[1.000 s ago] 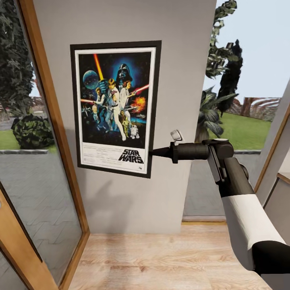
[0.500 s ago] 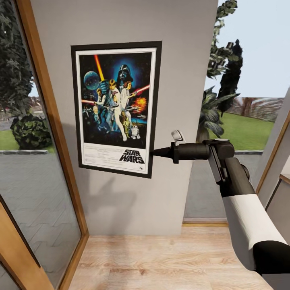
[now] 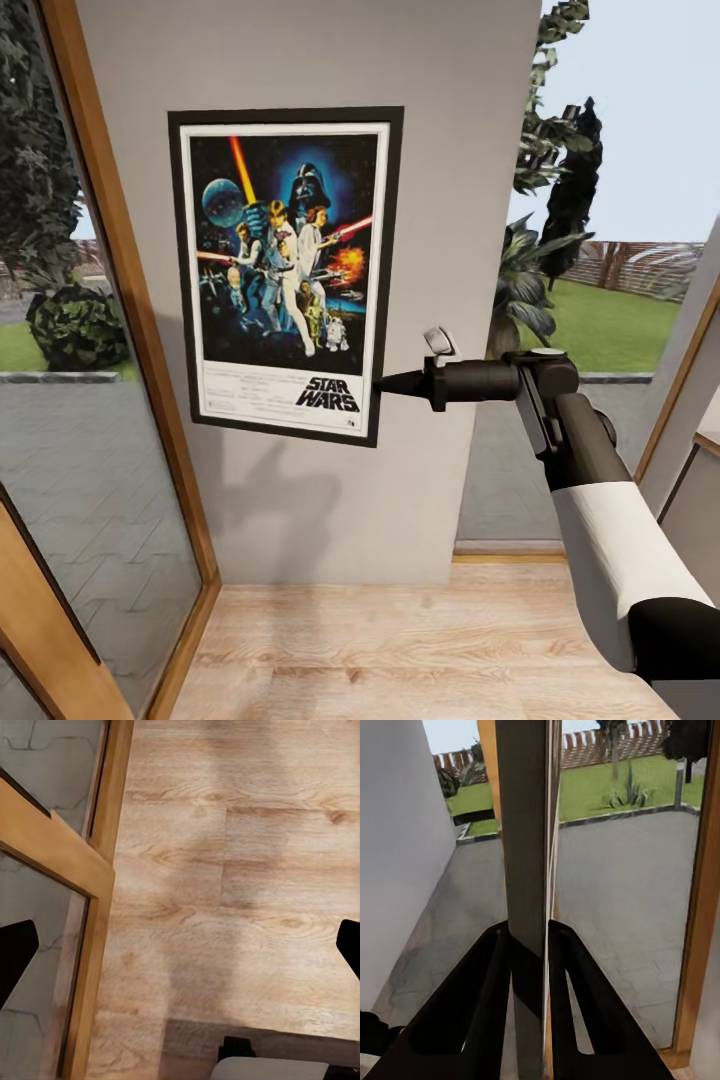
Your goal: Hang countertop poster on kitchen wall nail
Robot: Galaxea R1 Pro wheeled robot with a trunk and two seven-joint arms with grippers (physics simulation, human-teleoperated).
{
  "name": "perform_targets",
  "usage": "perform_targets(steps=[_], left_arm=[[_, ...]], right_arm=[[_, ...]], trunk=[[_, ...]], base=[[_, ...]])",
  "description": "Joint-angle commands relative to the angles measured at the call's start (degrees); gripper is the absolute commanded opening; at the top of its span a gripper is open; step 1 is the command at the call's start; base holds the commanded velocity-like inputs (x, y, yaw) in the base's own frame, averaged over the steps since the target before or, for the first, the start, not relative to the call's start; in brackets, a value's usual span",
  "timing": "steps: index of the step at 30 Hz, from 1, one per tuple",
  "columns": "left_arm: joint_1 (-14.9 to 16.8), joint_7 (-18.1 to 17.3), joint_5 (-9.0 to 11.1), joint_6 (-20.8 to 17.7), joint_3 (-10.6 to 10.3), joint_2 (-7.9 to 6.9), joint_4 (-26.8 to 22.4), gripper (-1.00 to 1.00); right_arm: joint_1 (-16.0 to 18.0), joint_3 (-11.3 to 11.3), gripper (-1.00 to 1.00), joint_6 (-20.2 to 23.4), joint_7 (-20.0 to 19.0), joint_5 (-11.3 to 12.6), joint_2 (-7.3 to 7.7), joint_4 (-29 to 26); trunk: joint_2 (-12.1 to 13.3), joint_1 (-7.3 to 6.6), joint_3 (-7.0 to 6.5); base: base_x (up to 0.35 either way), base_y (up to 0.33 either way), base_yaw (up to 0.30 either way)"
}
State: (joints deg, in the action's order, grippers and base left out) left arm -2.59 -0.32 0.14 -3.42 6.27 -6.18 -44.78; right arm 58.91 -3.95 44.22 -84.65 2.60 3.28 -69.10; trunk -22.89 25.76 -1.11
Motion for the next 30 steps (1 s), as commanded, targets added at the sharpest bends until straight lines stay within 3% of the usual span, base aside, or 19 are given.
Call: perform_targets(steps=[1,10,30], left_arm=[[-0.05,-0.03,0.02,-0.36,0.05,0.00,-0.17,1.00],[-0.05,-0.03,-0.04,-0.36,0.06,-0.02,-0.22,1.00],[-0.05,-0.03,-0.05,-0.37,0.06,-0.05,-0.22,1.00]], right_arm=[[0.01,-0.10,-1.00,0.82,-0.21,0.31,0.05,0.04],[0.00,-0.01,-1.00,0.78,-0.42,0.30,0.14,0.10],[0.05,0.04,-1.00,0.80,-0.43,0.30,0.14,-0.19]], trunk=[[-0.03,0.02,0.01],[-0.03,0.02,0.01],[-0.03,0.02,0.01]], base=[[0.000,0.000,0.000],[0.052,0.000,0.000],[0.313,0.000,0.000]])
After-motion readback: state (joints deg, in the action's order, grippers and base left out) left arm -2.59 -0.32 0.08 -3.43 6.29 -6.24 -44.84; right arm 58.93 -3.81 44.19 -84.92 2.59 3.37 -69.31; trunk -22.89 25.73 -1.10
